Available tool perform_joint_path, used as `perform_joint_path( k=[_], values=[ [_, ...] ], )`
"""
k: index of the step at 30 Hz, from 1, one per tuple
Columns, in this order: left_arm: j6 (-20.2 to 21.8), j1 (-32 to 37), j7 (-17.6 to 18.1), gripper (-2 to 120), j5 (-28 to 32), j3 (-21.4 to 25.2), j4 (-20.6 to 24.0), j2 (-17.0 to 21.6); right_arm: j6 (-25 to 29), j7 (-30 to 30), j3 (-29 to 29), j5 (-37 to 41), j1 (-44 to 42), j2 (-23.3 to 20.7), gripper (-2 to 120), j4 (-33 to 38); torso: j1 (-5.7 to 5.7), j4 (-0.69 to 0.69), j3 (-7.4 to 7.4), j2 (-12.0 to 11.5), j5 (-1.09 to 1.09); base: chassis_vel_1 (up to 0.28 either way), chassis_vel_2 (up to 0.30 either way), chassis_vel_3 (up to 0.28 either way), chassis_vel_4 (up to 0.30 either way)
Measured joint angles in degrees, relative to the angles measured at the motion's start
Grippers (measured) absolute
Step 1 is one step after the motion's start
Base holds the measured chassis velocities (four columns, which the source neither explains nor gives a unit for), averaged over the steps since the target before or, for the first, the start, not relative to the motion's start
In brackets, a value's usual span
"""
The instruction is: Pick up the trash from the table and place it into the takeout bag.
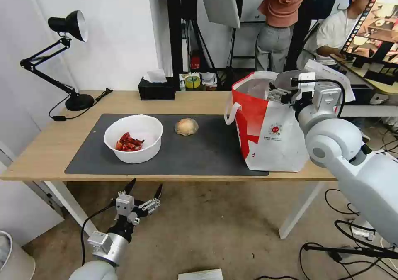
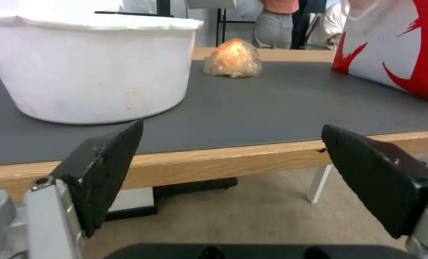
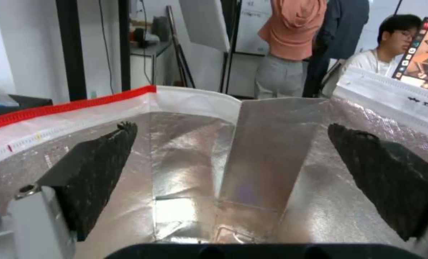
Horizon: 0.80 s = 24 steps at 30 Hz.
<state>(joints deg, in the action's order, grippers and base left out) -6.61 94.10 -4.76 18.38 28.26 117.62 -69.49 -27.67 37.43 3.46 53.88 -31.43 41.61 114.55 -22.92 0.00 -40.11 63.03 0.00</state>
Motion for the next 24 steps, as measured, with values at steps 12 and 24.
perform_joint_path(
  k=[12,24],
  values=[
    [0.1,-0.4,0.1,100,0.2,0.1,0.2,0.1,11.9,-9.5,-0.2,4.3,-1.8,0.1,100,2.9,0.00,0.00,0.00,0.0,-0.01,0.000,0.000,0.000,0.000],
    [0.4,-1.4,0.3,100,1.4,1.2,0.4,0.7,16.8,-27.1,4.5,5.4,-15.0,-2.7,100,9.3,0.00,-0.01,0.00,0.0,0.00,0.000,0.000,0.000,0.000]
  ],
)
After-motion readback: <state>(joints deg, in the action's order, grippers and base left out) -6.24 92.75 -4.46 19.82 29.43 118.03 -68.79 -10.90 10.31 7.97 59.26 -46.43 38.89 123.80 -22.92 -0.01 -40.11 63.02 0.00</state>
